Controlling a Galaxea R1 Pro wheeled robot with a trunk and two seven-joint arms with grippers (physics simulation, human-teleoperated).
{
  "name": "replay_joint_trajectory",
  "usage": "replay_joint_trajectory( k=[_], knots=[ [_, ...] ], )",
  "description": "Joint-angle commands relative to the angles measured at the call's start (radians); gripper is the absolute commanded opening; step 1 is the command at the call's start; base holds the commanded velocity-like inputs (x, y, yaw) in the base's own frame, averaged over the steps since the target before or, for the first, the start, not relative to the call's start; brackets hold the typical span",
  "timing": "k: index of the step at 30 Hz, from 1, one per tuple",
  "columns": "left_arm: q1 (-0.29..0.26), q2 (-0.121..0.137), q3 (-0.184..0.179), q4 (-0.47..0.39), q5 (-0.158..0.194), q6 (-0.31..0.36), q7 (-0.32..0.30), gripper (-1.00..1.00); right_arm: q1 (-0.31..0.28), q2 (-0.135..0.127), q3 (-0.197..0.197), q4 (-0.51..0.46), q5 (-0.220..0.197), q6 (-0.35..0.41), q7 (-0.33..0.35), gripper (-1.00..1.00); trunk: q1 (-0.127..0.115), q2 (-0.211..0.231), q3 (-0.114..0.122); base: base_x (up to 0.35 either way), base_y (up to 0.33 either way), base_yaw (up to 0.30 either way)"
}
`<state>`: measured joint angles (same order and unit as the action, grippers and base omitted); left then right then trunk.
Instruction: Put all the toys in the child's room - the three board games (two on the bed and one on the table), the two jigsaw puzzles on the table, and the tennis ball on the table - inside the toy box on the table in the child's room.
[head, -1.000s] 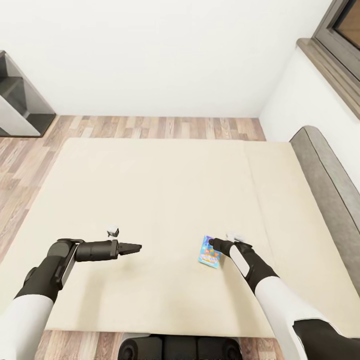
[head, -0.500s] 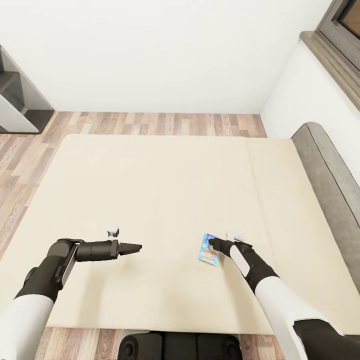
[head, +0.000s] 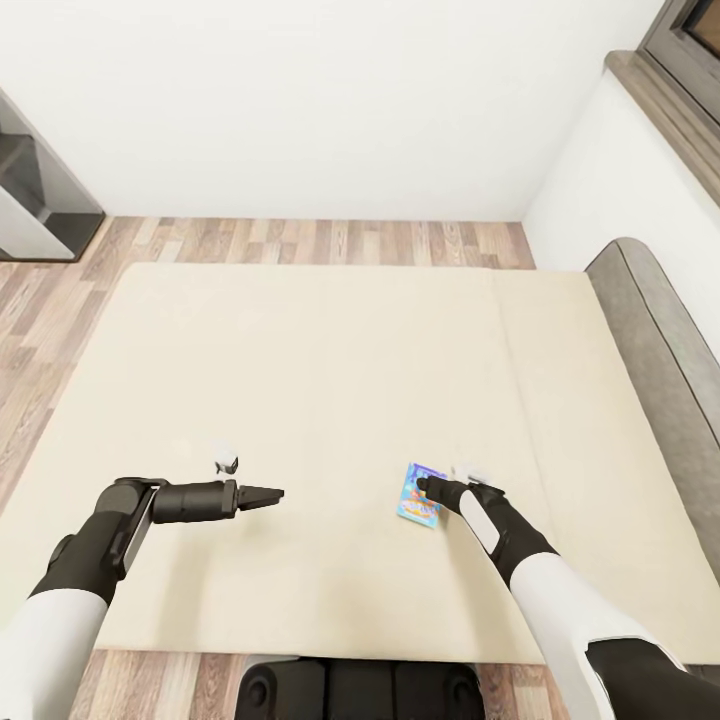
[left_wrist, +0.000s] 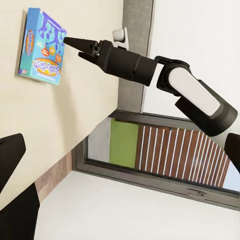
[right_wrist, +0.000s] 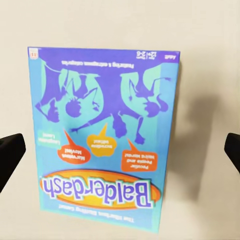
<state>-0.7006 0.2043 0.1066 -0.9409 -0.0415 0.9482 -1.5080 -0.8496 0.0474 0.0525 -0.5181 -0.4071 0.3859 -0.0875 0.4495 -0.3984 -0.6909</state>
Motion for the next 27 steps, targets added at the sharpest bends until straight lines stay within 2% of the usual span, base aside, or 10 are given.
replay_joint_trajectory(
  k=[1,27],
  knots=[
    [0.0,0.0,0.001,0.0,-0.004,0.011,-0.006,1.0,0.0,0.0,0.006,-0.002,-0.01,0.004,-0.009,1.0,0.001,-0.002,-0.002,0.0,0.0,0.0],
    [0.0,0.001,0.001,0.001,-0.004,0.009,-0.006,1.0,0.0,0.005,0.007,-0.005,-0.01,-0.015,-0.007,1.0,0.001,-0.002,-0.003,0.0,0.0,0.0]
  ],
)
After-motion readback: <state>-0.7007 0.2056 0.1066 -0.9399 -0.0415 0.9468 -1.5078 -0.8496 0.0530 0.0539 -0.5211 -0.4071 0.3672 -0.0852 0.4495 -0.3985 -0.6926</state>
